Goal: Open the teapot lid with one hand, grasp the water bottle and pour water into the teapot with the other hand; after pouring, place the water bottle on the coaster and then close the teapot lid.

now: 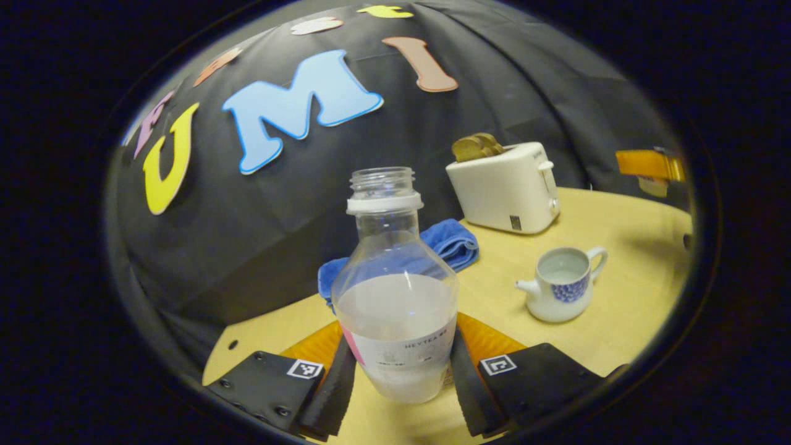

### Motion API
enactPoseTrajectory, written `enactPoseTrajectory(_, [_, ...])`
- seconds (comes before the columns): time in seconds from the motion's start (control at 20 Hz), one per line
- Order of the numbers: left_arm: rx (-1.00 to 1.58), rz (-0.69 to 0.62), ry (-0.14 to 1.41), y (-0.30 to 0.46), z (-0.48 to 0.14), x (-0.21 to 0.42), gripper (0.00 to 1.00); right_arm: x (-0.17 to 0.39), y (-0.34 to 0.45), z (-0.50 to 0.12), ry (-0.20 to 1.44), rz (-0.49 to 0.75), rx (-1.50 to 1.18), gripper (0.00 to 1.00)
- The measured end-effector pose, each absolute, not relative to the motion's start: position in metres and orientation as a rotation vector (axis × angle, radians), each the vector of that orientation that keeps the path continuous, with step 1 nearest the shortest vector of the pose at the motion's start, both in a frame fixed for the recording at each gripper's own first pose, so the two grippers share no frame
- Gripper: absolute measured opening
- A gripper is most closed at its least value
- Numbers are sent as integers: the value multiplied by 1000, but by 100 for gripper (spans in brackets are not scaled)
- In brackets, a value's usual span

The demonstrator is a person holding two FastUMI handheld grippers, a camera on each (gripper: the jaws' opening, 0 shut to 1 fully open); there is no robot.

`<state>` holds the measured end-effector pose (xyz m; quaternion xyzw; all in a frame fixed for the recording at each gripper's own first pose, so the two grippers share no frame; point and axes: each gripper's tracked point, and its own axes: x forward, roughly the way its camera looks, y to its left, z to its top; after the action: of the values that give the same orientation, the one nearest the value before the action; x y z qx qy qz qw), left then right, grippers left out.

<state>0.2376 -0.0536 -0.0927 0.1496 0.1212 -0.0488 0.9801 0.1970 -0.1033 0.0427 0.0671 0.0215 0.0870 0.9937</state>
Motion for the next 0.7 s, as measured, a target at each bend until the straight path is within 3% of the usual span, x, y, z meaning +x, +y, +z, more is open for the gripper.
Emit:
enactPoseTrajectory(0.3, [80,-69,173,-74,-89,255,84,199,-104,35,70,180,159,6])
enactPoseTrajectory(0.7, [99,-99,188,-83,-101,274,84,201,-100,30,77,176,124,6])
